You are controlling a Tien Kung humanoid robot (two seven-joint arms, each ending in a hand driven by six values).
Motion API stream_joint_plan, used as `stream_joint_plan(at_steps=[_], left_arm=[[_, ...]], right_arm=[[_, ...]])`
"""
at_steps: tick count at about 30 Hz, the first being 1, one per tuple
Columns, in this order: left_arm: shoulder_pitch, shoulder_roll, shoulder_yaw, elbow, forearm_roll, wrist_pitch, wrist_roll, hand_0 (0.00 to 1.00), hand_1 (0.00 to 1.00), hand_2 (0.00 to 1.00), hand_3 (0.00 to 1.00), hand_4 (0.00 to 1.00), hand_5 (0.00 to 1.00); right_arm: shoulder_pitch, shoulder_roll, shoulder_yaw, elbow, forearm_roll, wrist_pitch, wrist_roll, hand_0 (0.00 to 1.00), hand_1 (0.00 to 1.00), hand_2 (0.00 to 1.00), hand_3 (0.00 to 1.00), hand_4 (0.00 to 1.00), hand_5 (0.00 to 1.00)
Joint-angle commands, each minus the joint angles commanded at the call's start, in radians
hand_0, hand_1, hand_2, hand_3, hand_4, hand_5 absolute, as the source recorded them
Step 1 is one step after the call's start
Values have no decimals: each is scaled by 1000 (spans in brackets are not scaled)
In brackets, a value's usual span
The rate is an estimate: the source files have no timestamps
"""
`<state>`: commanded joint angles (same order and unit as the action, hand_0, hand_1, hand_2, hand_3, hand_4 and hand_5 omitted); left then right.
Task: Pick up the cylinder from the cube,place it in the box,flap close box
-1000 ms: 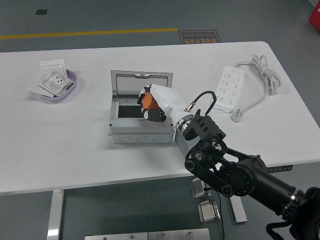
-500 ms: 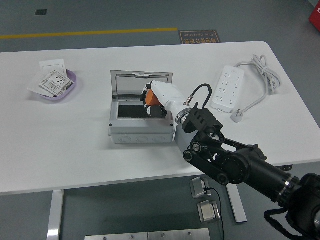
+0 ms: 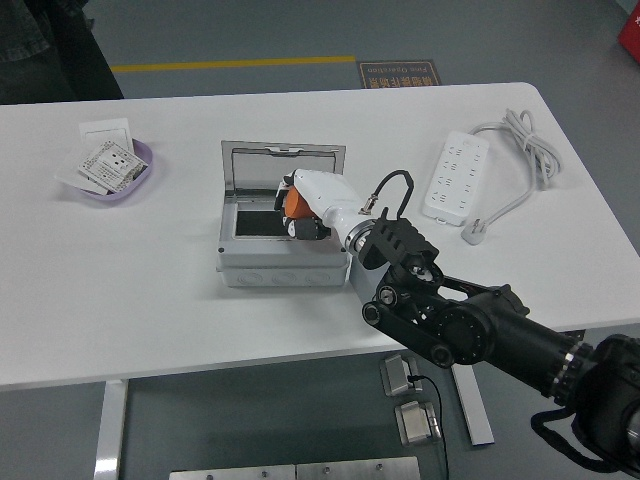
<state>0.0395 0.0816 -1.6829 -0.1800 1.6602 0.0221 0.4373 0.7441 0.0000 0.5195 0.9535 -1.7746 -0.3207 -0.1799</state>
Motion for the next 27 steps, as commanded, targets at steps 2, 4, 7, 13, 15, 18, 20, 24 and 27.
stream_joint_plan(at_steps=[2, 4, 7, 13, 15, 18, 20, 24, 27], left_arm=[[0, 1, -1, 0, 1, 0, 1, 614, 669, 583, 597, 669, 415], [0, 2, -1, 0, 1, 0, 1, 614, 669, 583, 597, 669, 415], [-1, 2, -1, 0, 1, 0, 1, 614, 669, 584, 598, 669, 415], [-2, 1, 2, 0, 0, -1, 1, 615, 670, 584, 598, 670, 416], [-2, 1, 2, 0, 0, -1, 2, 615, 670, 584, 598, 670, 416], [-4, 0, 3, 0, 0, -2, 2, 615, 670, 584, 598, 670, 416], [-5, 0, 3, 0, 1, -2, 2, 615, 670, 583, 598, 671, 417], [-9, -3, 5, 0, 2, -4, 1, 615, 670, 583, 598, 671, 417], [-11, -4, 7, 0, 2, -5, 0, 614, 670, 583, 598, 670, 418]], right_arm=[[2, 0, -5, 2, 14, -6, 8, 79, 183, 282, 239, 2, 2], [3, 0, -10, 3, 30, -13, 18, 79, 183, 282, 239, 2, 2], [4, 0, -15, 3, 58, -23, 34, 80, 185, 278, 237, 2, 2], [5, 0, -12, -1, 91, -19, 60, 116, 206, 320, 281, 6, 2], [4, 0, -9, -5, 99, -17, 70, 116, 206, 320, 281, 6, 2], [2, 0, -6, -10, 111, -16, 83, 116, 206, 320, 281, 6, 2], [1, 0, -4, -13, 114, -16, 88, 254, 390, 533, 610, 406, 68], [-1, 0, 1, -24, 118, -15, 99, 254, 390, 533, 610, 406, 68], [-5, 0, 6, -34, 127, -13, 110, 361, 475, 600, 672, 545, 359]])
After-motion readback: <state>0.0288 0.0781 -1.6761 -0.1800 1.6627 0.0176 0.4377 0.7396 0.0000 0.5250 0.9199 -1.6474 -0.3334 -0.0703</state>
